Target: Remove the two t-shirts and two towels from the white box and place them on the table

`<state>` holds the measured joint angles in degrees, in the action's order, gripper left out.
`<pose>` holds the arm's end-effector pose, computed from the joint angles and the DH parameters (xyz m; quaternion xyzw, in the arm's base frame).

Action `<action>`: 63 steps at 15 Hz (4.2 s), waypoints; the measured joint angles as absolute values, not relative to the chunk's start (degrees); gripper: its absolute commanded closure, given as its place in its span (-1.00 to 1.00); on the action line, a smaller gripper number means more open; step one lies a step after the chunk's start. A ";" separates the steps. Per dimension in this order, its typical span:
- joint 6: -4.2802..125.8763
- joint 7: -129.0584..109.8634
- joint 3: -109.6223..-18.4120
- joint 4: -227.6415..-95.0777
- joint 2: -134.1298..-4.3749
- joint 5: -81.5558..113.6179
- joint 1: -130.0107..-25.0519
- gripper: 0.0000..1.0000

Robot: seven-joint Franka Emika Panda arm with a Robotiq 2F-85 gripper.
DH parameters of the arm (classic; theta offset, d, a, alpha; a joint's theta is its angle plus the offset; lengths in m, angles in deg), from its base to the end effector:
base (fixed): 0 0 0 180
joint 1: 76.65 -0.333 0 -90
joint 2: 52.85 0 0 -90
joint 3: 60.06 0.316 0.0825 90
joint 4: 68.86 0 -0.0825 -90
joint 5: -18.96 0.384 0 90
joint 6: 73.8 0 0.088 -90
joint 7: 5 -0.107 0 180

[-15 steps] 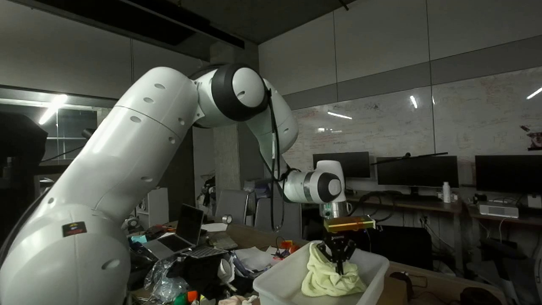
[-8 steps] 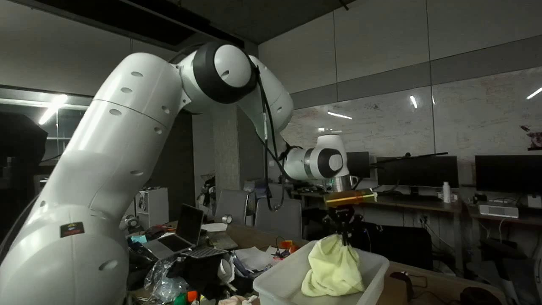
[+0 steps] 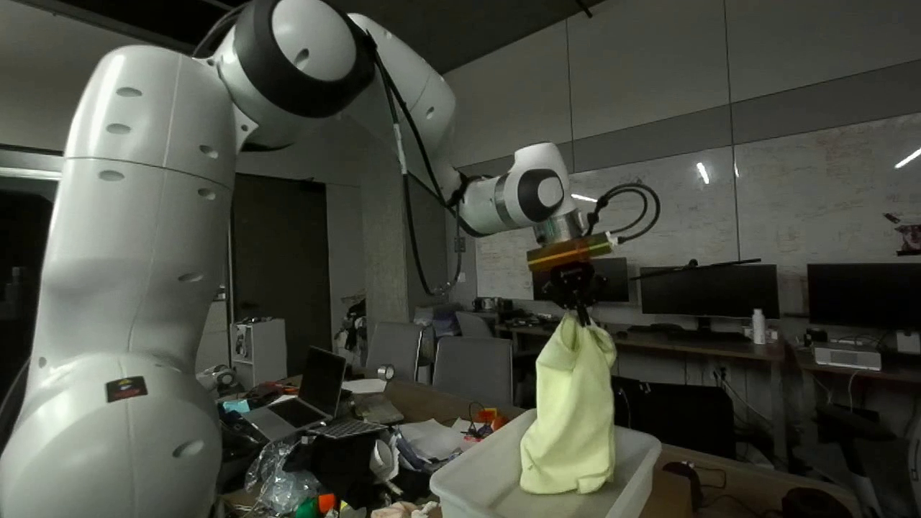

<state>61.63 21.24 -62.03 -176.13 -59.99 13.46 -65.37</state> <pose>0.6087 -0.1437 0.4845 0.9725 0.1389 0.1575 0.1005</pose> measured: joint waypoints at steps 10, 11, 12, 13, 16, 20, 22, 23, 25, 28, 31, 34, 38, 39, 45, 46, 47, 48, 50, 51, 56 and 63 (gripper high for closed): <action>53.64 -8.84 -60.98 -175.03 -45.21 5.21 -70.85 0.98; 52.40 -11.00 -60.47 -174.63 -44.51 5.20 -71.28 0.98; 51.38 -13.05 -59.89 -174.20 -43.98 5.05 -71.66 0.98; 50.61 -15.06 -59.17 -173.87 -43.51 4.61 -72.01 0.98; 48.40 -19.56 -56.58 -172.83 -42.94 2.06 -73.19 0.98; 42.52 -20.14 -52.98 -171.45 -43.02 -0.22 -76.13 0.98; 39.34 -19.37 -51.44 -170.88 -43.29 -0.29 -77.92 0.98; 37.87 -18.89 -50.73 -170.56 -43.55 -0.30 -78.76 0.98; 35.16 -17.16 -49.53 -169.89 -44.30 -0.30 -80.48 0.98; 31.65 -11.92 -48.67 -168.53 -45.91 1.75 -83.15 0.98; 29.15 -5.57 -48.65 -166.33 -47.94 8.68 -84.81 0.98; 24.91 -1.09 -48.96 -162.91 -50.53 16.69 -84.96 0.98; 18.36 0.17 -50.11 -158.10 -54.14 22.76 -84.86 0.98; 17.07 0.29 -50.33 -157.09 -54.89 23.41 -84.84 0.42; 10.27 3.82 -50.58 -152.14 -58.53 23.69 -84.84 -0.36; 9.64 4.35 -50.59 -151.60 -58.89 23.65 -84.84 -0.50; 9.00 4.69 -50.66 -151.16 -59.16 23.65 -84.83 -0.67; 8.23 4.78 -50.80 -150.69 -59.42 23.31 -84.81 -0.80; 6.69 4.73 -51.39 -150.18 -59.84 20.35 -84.76 -1.00; 5.79 4.72 -51.85 -150.20 -60.01 18.29 -84.67 -1.00; 2.08 4.82 -55.13 -152.89 -60.00 9.94 -82.58 -1.00; 2.16 5.68 -59.52 -164.15 -54.25 9.28 -77.01 -1.00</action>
